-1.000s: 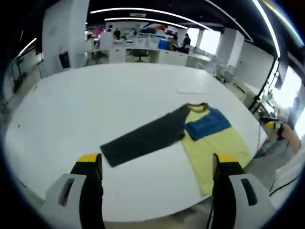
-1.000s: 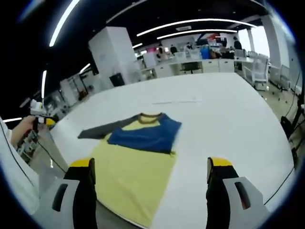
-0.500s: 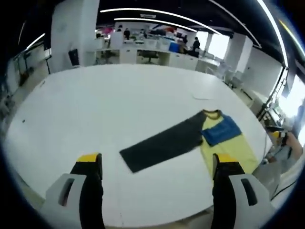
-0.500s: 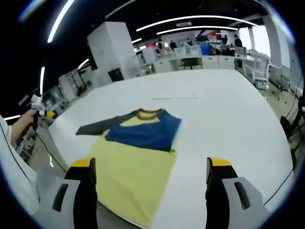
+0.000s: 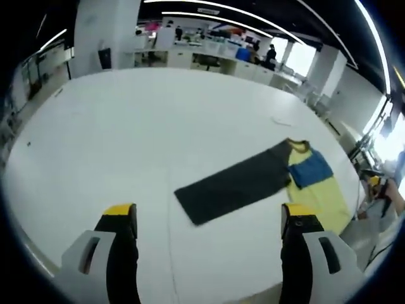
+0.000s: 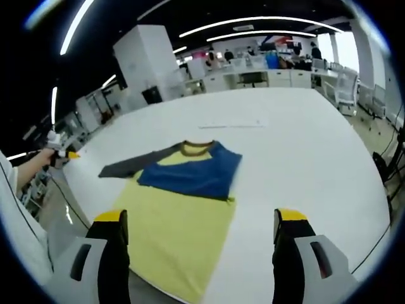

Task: Fold the garment on the visible template until the final outline fits inside the template.

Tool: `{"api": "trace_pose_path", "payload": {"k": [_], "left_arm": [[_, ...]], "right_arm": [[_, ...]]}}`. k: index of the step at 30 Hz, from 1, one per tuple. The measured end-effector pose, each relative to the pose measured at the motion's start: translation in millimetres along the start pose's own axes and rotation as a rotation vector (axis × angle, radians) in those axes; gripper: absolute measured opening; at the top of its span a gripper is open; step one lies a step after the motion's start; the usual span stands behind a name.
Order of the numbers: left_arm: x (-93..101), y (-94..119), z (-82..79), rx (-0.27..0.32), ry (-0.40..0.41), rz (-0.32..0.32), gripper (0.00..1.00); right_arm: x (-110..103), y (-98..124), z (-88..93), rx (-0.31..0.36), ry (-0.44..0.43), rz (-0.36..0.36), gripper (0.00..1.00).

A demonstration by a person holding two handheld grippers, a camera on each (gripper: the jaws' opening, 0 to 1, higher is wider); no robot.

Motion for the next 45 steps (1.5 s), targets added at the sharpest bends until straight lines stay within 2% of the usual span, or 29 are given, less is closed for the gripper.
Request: {"api": "trace_pose_path", "payload": {"k": [13, 19, 24, 29, 39, 45], "left_arm": [[-3.1, -34, 0.4, -0.029, -0.021, 0.018, 0.83], [-8.0, -47, 2.5, -0.026, -0.013, 0.023, 0.72], [-21.0, -60, 3.0, -0.003, -0.02, -0.002, 0.62], [-29.5, -74, 10.3, -0.028, -0.055, -0.032, 0.58], [-43.7, -96, 18.9, -0.049, -0.052, -0.068, 0.41], [-49.3, -105, 17.6, -0.048, -0.054, -0.099, 0.39]], "right_arm": [[8, -12, -9.1, 0.026, -0.022, 0.033, 0.91], [12, -14, -5.1, 0.019, -0.039, 0.037, 0.91], [17, -11, -2.3, 0.009, -0.047, 0.052, 0.9], [19, -12, -2.7, 0.009, -0.053, 0.058, 0.9], [16, -17, -1.8, -0.007, -0.054, 0.053, 0.9], [17, -19, -0.9, -0.015, -0.056, 0.054, 0.9]]}}
Point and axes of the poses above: the point that each gripper's makers call its tool centre point, and the gripper's own axes: y roughly backward along the fingers, x roughly to its right, z roughly out of its underside, the point moved 1 cm from there along y, roughly backward along the fingers, and after that the axes turned 11 degrees about y, right-handed, at the moved point
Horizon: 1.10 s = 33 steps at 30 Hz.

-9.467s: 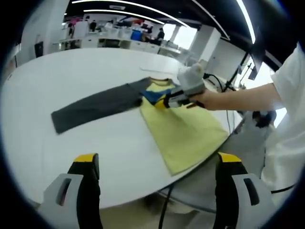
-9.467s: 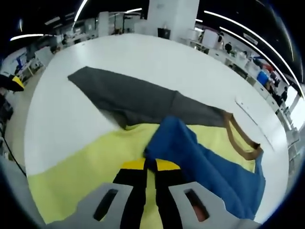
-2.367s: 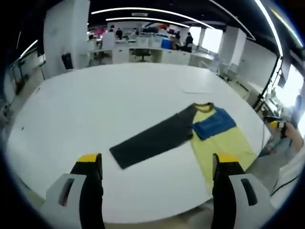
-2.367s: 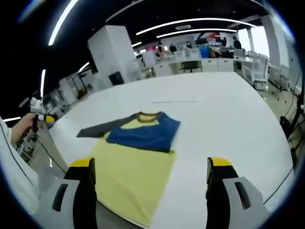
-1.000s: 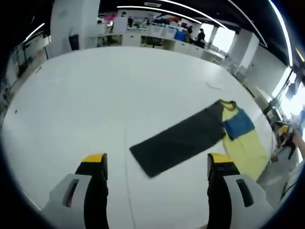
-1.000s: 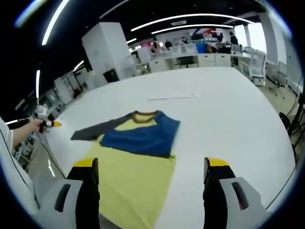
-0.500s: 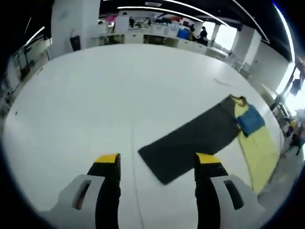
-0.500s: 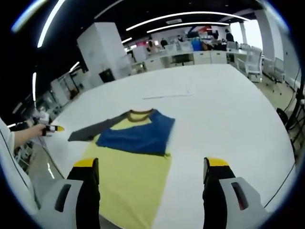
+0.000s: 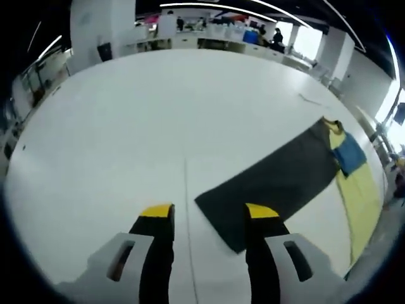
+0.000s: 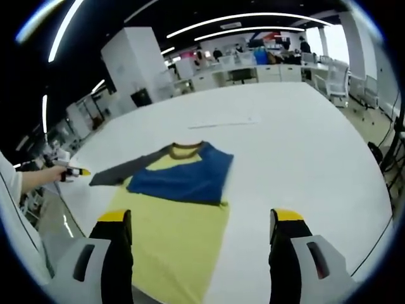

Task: Fold the garment on the visible template until the final outline fits inside the template.

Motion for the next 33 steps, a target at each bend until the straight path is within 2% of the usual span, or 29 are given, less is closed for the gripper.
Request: {"api": "trace_pose_path", "payload": {"k": [8, 14, 25, 33], "left_arm": [[5.0, -9, -1.9, -0.004, -0.017, 0.002, 0.28], [4.8, -17, 0.3, -0.024, -0.034, -0.009, 0.27], [-4.1, -25, 3.4, -0.045, -0.074, -0.032, 0.18], [-6.8, -30, 4.1, -0.058, -0.085, -0.039, 0.15]], "right_arm": [[2, -2, 2.6, -0.009, -0.008, 0.005, 0.89], [1, -5, 5.0, -0.017, -0.011, 0.003, 0.89], [1, -7, 8.1, -0.028, -0.015, 0.005, 0.89], [0, -10, 7.9, -0.031, -0.015, 0.0, 0.89]]}}
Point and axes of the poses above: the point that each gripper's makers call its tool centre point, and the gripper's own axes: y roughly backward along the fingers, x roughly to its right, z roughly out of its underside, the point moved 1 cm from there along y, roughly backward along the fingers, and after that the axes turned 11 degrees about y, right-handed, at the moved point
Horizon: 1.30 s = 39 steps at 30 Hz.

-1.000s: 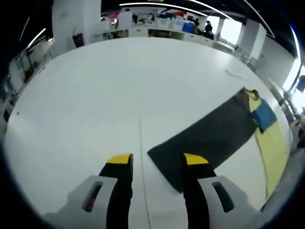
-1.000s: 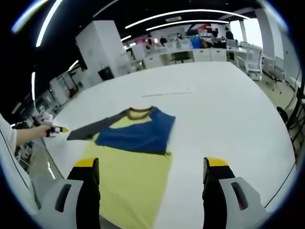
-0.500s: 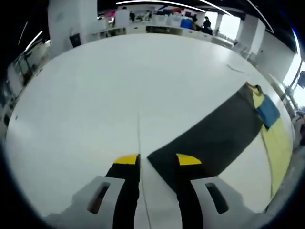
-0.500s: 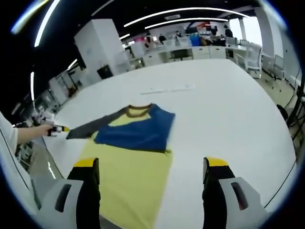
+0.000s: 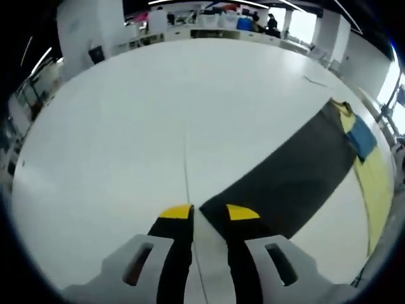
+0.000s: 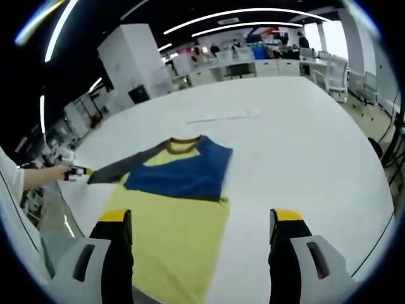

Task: Fold the garment on the visible template until the final outline fits inside the template.

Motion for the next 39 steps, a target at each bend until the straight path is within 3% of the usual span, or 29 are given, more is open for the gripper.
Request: {"api": "trace_pose_path", "payload": {"k": [13, 16, 23, 29, 39], "left_arm": [[6.2, -3, 0.7, -0.003, 0.016, 0.01, 0.07], [9.6, -3, 0.8, -0.003, 0.028, 0.021, 0.0], [11.3, 2, -2.3, -0.005, 0.058, 0.018, 0.0], [12.4, 9, -7.3, 0.004, 0.162, 0.02, 0.0], [33.3, 30, -21.2, 0.025, 0.242, 0.06, 0.0]], "right_arm": [[1, 2, 1.3, -0.002, 0.001, 0.006, 0.89], [2, 4, 1.8, -0.001, -0.001, 0.009, 0.89], [1, 5, 0.3, 0.005, -0.002, 0.009, 0.89], [0, 7, -1.2, 0.016, -0.006, 0.005, 0.89], [2, 20, -3.9, 0.036, -0.003, 0.013, 0.89]]}}
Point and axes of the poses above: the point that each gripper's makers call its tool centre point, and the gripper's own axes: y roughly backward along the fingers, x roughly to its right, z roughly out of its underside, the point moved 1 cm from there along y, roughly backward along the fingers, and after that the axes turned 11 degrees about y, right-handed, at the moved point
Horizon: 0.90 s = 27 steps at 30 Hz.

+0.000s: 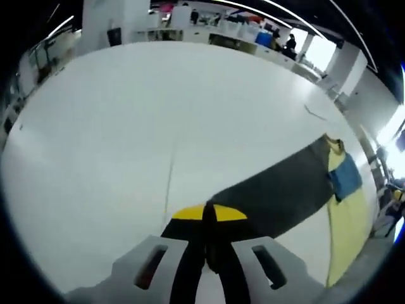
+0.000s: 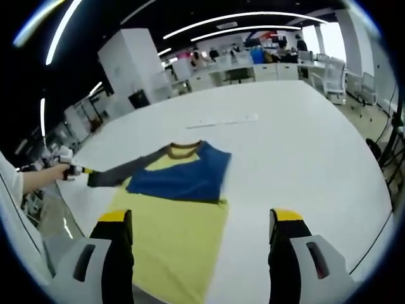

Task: Fold the garment on the visible template until the final outline fits inside the template.

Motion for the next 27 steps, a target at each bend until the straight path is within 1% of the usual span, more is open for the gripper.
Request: {"api": "trace_pose_path", "payload": {"k": [5, 9, 11, 14, 18, 22, 25, 27], "left_arm": [[19.2, 13, -4.6, 0.017, 0.025, 0.035, 0.0], [37.0, 24, -12.0, 0.046, 0.072, 0.08, 0.0], [43.7, 29, -13.8, 0.055, 0.078, 0.084, 0.0], [54.2, 36, -16.1, 0.058, 0.039, 0.083, 0.0], [66.3, 45, -21.5, 0.073, 0.039, 0.101, 0.0], [84.3, 55, -26.0, 0.09, 0.001, 0.112, 0.0], [97.5, 62, -30.0, 0.102, -0.012, 0.13, 0.0], [110.3, 68, -34.2, 0.111, -0.024, 0.152, 0.0]], "right_arm": [[2, 9, -0.5, 0.014, -0.004, 0.006, 0.89], [4, 18, -0.4, 0.03, -0.01, 0.014, 0.88], [5, 22, 0.2, 0.034, -0.011, 0.016, 0.88], [6, 28, 1.7, 0.043, -0.015, 0.021, 0.88], [8, 36, 4.5, 0.05, -0.02, 0.028, 0.88], [8, 44, 5.9, 0.059, -0.022, 0.032, 0.88], [9, 49, 7.6, 0.062, -0.023, 0.037, 0.88], [10, 53, 8.6, 0.066, -0.024, 0.041, 0.88]]}}
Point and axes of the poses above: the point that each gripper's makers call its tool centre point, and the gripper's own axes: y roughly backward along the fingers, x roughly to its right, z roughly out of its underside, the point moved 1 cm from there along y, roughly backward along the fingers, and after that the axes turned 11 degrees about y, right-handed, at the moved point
